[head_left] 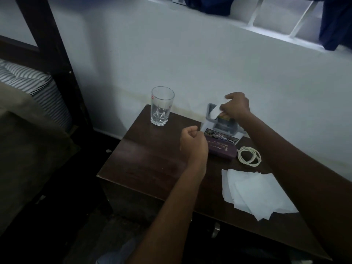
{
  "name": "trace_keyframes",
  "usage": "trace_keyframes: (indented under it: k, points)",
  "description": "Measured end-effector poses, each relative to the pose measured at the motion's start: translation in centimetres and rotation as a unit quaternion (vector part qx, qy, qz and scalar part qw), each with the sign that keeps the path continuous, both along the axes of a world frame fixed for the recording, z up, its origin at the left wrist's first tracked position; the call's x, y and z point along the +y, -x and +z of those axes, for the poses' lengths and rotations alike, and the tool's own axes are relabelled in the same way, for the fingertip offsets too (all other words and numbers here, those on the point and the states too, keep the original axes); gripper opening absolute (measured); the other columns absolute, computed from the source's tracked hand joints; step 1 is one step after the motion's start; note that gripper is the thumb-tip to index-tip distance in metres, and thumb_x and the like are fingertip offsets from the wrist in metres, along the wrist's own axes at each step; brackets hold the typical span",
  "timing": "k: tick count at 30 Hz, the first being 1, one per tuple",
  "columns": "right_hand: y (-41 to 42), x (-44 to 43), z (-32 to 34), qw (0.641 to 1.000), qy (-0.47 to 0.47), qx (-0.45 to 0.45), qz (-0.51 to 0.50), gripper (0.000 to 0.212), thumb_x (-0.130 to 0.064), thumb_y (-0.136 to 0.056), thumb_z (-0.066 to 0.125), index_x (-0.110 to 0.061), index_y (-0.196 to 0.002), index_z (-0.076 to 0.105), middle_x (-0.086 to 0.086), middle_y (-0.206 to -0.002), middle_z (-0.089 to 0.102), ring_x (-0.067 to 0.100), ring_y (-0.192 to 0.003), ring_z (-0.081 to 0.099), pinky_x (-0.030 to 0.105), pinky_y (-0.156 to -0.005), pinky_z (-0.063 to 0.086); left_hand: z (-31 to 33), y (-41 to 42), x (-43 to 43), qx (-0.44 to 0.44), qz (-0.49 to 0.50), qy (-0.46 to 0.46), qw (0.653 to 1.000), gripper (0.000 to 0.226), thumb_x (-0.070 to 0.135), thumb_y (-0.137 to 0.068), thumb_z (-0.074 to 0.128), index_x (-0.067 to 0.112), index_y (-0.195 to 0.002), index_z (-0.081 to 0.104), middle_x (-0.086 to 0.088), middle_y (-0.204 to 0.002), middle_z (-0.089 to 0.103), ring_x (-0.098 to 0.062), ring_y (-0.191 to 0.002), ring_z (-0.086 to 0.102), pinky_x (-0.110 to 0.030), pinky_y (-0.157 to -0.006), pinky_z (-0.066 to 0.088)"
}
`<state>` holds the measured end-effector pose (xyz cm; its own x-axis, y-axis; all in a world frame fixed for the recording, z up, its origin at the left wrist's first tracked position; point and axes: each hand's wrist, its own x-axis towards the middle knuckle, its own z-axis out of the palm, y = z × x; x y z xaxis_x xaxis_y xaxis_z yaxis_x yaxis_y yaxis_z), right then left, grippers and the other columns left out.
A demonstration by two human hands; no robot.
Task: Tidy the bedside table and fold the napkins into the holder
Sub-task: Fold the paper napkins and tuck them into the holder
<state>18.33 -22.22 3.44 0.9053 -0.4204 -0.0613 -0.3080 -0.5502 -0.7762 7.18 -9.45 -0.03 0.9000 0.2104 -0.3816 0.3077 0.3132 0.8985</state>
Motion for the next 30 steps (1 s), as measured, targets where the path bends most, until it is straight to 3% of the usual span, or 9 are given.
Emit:
trace_keyframes:
  k: [2, 5, 7, 10, 15, 18, 22, 26, 30]
  points:
    - [0.7, 0.7, -0.3, 0.998, -0.048, 0.014, 0.035, 0.056, 0.003, -0.081, 0.064, -0.007, -0.133, 0.045, 0.017, -0.080, 0.063, 0.011, -0.040, 0.061, 0.024, -0.046, 0.056, 0.1, 0.1, 0.0, 0.001, -0.010, 0.003, 1.000, 0.025, 0.004, -0.089, 0.043, 0.016, -0.106, 0.058, 0.009, -0.085, 0.054, -0.005, -0.071, 0.050, -0.017, -0.058, 0.038]
    - [3.2, 0.6, 0.4, 0.992, -0.114, -0.002, 0.048, 0.055, -0.004, -0.083, 0.063, -0.011, -0.134, 0.043, 0.016, -0.095, 0.064, 0.017, -0.059, 0.064, 0.030, -0.060, 0.056, -0.1, 0.0, -0.2, 0.006, -0.025, 0.009, 1.000, 0.019, 0.007, -0.090, 0.045, 0.019, -0.098, 0.057, 0.007, -0.086, 0.057, -0.008, -0.073, 0.053, -0.020, -0.061, 0.042]
    - [6.3, -0.7, 1.2, 0.985, -0.162, -0.032, 0.054, 0.046, -0.005, -0.085, 0.060, -0.009, -0.129, 0.047, 0.015, -0.100, 0.064, 0.022, -0.068, 0.066, 0.032, -0.064, 0.056, -0.3, -0.1, -0.5, 0.011, -0.035, 0.006, 0.999, 0.014, 0.011, -0.091, 0.048, 0.019, -0.094, 0.057, 0.000, -0.095, 0.061, -0.014, -0.080, 0.055, -0.027, -0.069, 0.044]
    - [12.5, -4.2, 1.4, 0.981, -0.184, -0.059, 0.029, 0.024, -0.007, -0.088, 0.056, -0.006, -0.111, 0.059, 0.013, -0.094, 0.067, 0.022, -0.072, 0.068, 0.033, -0.070, 0.055, -0.5, 0.2, -1.0, 0.012, -0.070, 0.001, 0.997, 0.009, 0.016, -0.092, 0.049, 0.017, -0.092, 0.058, -0.002, -0.096, 0.063, -0.011, -0.077, 0.053, -0.025, -0.064, 0.044]
    - [20.1, -9.7, -2.7, 0.987, -0.128, -0.013, -0.096, 0.019, -0.004, -0.089, 0.054, 0.005, -0.104, 0.061, 0.017, -0.087, 0.066, 0.026, -0.072, 0.062, 0.031, -0.066, 0.050, -0.9, 1.4, -3.2, 0.006, -0.163, -0.024, 0.986, 0.013, 0.014, -0.093, 0.048, 0.015, -0.098, 0.060, -0.004, -0.102, 0.067, -0.012, -0.083, 0.058, -0.020, -0.063, 0.043]
    - [20.9, -12.2, -5.8, 0.988, -0.065, 0.025, -0.135, 0.011, -0.003, -0.087, 0.057, -0.001, -0.092, 0.066, 0.022, -0.090, 0.066, 0.021, -0.066, 0.058, 0.024, -0.057, 0.047, -1.0, 2.3, -4.6, 0.002, -0.213, -0.052, 0.976, 0.017, 0.015, -0.094, 0.047, 0.012, -0.104, 0.060, -0.003, -0.100, 0.066, -0.008, -0.075, 0.056, -0.019, -0.061, 0.042]
    - [20.0, -14.9, -8.7, 0.987, 0.122, 0.053, -0.092, 0.017, -0.007, -0.087, 0.056, -0.001, -0.091, 0.071, 0.019, -0.101, 0.069, 0.032, -0.095, 0.063, 0.032, -0.081, 0.045, -1.7, 3.2, -5.9, 0.009, -0.259, -0.088, 0.962, 0.014, 0.016, -0.095, 0.046, 0.015, -0.100, 0.059, -0.003, -0.100, 0.066, -0.014, -0.081, 0.058, -0.023, -0.067, 0.044]
    - [19.8, -14.9, -9.8, 0.988, 0.133, 0.049, -0.053, 0.018, -0.009, -0.086, 0.055, 0.002, -0.087, 0.069, 0.017, -0.096, 0.068, 0.031, -0.095, 0.061, 0.030, -0.080, 0.042, -2.1, 3.6, -6.8, 0.013, -0.284, -0.117, 0.951, 0.018, 0.017, -0.095, 0.046, 0.013, -0.106, 0.060, -0.002, -0.103, 0.066, -0.017, -0.092, 0.060, -0.025, -0.072, 0.045]
    - [19.1, -14.0, -10.4, 0.984, 0.149, 0.096, 0.008, 0.013, -0.018, -0.076, 0.068, -0.023, -0.070, 0.058, 0.006, -0.097, 0.068, 0.030, -0.100, 0.059, 0.038, -0.090, 0.046, -2.2, 3.9, -7.5, 0.013, -0.293, -0.137, 0.946, 0.022, 0.019, -0.096, 0.045, 0.011, -0.111, 0.060, -0.003, -0.104, 0.065, -0.020, -0.098, 0.061, -0.033, -0.084, 0.046]
